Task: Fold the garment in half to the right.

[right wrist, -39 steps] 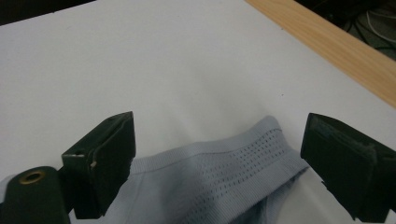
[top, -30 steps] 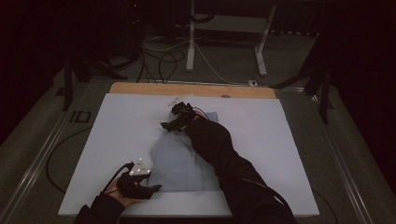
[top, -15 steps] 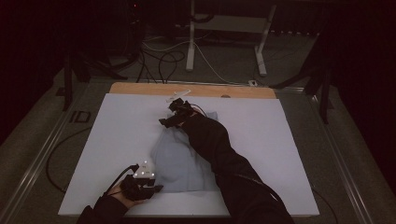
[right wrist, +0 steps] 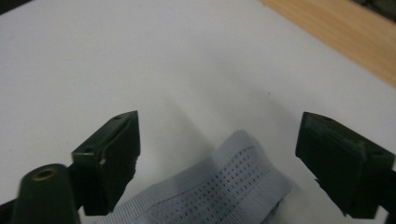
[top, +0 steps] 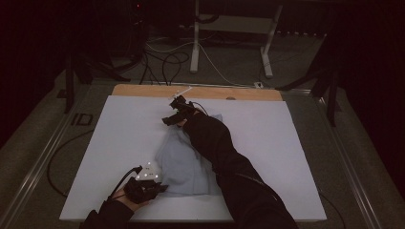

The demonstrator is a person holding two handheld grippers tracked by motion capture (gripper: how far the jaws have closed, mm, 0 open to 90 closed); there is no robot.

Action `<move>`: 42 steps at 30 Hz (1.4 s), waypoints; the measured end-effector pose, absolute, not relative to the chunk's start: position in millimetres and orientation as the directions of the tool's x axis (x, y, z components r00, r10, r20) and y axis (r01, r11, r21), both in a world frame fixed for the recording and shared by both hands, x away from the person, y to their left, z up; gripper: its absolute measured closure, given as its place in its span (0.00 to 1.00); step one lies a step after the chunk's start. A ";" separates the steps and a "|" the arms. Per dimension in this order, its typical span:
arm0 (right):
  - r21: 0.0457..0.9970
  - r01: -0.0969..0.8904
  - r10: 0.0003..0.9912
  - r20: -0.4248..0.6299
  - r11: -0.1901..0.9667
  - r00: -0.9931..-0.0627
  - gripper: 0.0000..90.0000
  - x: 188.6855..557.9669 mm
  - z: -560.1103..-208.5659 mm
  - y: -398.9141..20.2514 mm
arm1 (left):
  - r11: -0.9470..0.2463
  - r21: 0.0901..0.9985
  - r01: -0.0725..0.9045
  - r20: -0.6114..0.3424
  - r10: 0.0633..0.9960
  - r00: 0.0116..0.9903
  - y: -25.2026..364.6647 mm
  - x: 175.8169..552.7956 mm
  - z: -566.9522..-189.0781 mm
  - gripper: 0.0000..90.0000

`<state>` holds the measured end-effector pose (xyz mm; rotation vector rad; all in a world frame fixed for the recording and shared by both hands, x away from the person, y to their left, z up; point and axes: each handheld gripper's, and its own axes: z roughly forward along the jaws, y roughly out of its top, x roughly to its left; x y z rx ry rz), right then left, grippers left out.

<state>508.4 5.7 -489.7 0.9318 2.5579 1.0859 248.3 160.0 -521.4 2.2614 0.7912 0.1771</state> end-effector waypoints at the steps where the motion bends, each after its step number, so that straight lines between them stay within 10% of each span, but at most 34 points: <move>1: 0.697 0.475 0.631 0.042 0.538 -0.775 0.20 509.7 -490.3 6.4 | -0.551 0.677 0.489 -0.100 0.589 0.802 160.0 248.4 -521.3 0.96; 30: 0.519 0.494 0.638 -0.136 0.698 -0.758 0.93 517.4 -510.1 24.5 | -0.539 0.690 0.483 -0.110 0.582 0.806 160.5 248.5 -518.6 0.96; 42: 0.556 0.444 0.602 -0.132 0.702 -0.787 0.97 515.3 -493.4 18.4 | -0.541 0.700 0.466 -0.099 0.573 0.814 159.5 247.4 -514.8 0.97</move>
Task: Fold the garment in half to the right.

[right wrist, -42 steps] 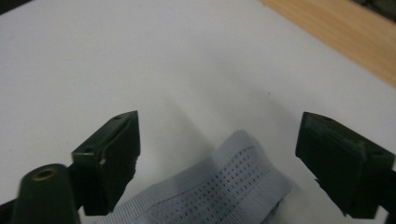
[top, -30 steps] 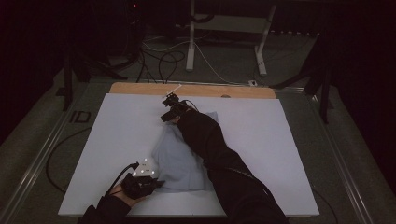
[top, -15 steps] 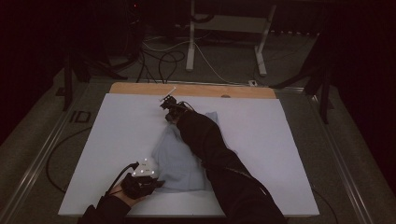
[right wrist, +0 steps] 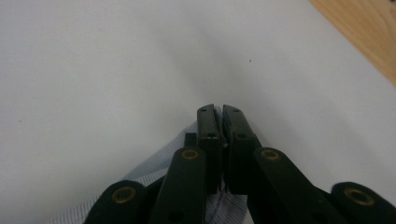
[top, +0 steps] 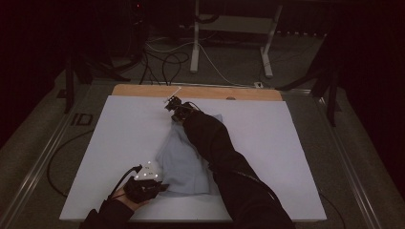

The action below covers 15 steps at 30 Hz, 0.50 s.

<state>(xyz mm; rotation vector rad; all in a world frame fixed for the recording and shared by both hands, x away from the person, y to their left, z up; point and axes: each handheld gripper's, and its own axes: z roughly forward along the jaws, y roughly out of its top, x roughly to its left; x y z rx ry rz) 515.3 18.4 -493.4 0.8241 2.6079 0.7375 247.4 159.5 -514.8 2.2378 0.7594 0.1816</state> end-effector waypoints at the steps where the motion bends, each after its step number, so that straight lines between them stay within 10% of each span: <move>1: 0.557 0.442 0.601 -0.134 0.704 -0.788 0.97 514.7 -491.9 18.2 | -0.541 0.701 0.465 -0.100 0.571 0.815 159.5 247.4 -514.4 0.97; 15: 0.597 0.408 0.584 -0.128 0.691 -0.801 0.97 507.9 -473.1 5.9 | -0.561 0.700 0.442 -0.081 0.553 0.829 156.7 245.8 -507.2 0.97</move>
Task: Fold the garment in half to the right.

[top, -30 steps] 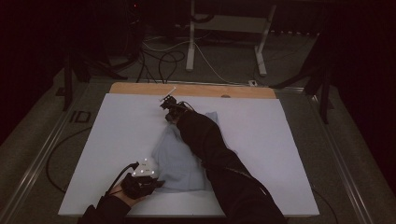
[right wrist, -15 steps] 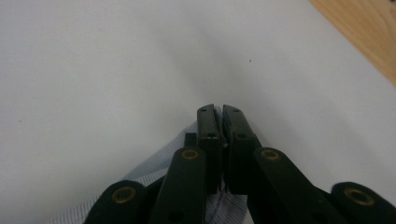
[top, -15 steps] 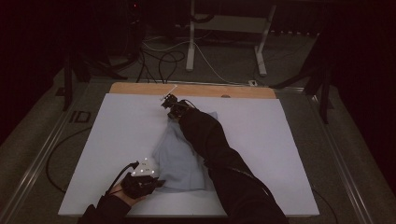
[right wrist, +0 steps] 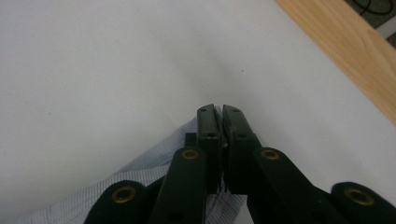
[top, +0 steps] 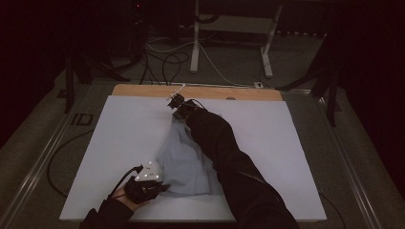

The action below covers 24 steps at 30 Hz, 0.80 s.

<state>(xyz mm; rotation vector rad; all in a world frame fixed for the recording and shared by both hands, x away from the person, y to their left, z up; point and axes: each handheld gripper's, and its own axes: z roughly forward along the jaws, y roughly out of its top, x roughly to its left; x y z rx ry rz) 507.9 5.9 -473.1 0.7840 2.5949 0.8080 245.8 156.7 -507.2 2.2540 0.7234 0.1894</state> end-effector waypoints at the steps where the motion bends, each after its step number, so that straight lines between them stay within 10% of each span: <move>1: 0.599 0.408 0.584 -0.126 0.690 -0.802 0.97 507.3 -471.3 5.2 | -0.561 0.702 0.439 -0.079 0.552 0.830 156.4 246.0 -506.2 0.97; 24: 0.660 0.378 0.593 -0.128 0.649 -0.795 0.97 502.4 -443.5 -24.5 | -0.624 0.705 0.337 -0.008 0.468 0.884 133.5 252.3 -473.9 0.97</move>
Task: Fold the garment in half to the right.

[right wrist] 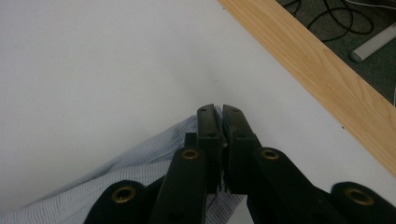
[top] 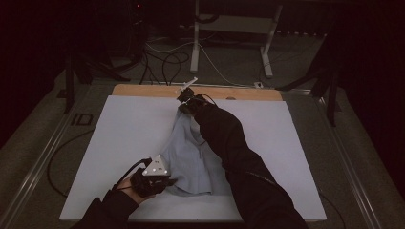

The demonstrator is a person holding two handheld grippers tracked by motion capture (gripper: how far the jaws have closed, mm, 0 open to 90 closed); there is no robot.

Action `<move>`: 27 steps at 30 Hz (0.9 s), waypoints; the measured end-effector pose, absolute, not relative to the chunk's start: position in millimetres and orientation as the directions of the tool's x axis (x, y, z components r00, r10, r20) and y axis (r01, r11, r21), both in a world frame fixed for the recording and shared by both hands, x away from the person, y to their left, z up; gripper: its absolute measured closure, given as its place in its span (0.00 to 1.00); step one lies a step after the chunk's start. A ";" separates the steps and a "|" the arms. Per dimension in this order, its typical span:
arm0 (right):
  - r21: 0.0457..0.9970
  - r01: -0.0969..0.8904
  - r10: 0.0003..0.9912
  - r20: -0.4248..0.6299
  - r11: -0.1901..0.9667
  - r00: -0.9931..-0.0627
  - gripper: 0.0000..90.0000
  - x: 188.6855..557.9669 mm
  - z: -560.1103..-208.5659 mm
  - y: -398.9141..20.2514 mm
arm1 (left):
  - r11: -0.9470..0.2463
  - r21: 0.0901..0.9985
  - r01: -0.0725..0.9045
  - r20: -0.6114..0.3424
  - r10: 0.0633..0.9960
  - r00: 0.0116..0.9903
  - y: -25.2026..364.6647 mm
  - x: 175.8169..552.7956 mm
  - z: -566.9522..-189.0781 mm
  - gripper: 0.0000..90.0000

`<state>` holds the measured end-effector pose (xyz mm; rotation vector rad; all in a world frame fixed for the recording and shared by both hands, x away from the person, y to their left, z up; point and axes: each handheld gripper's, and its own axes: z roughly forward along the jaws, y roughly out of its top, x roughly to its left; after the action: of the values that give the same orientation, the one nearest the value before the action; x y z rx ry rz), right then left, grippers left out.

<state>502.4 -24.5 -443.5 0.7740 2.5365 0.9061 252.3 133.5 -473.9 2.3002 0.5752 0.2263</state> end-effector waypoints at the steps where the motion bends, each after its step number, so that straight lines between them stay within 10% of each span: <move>1: 0.663 0.378 0.595 -0.127 0.646 -0.794 0.97 501.9 -442.4 -26.0 | -0.626 0.705 0.334 -0.007 0.465 0.885 132.1 252.6 -472.8 0.97; 27: 0.715 0.380 0.632 -0.111 0.586 -0.767 0.97 497.1 -426.2 -73.8 | -0.690 0.682 0.240 0.032 0.357 0.934 94.0 261.5 -457.8 0.97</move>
<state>497.1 -73.8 -426.2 0.8199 2.4647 0.9895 261.5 94.0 -457.8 2.3627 0.4208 0.2103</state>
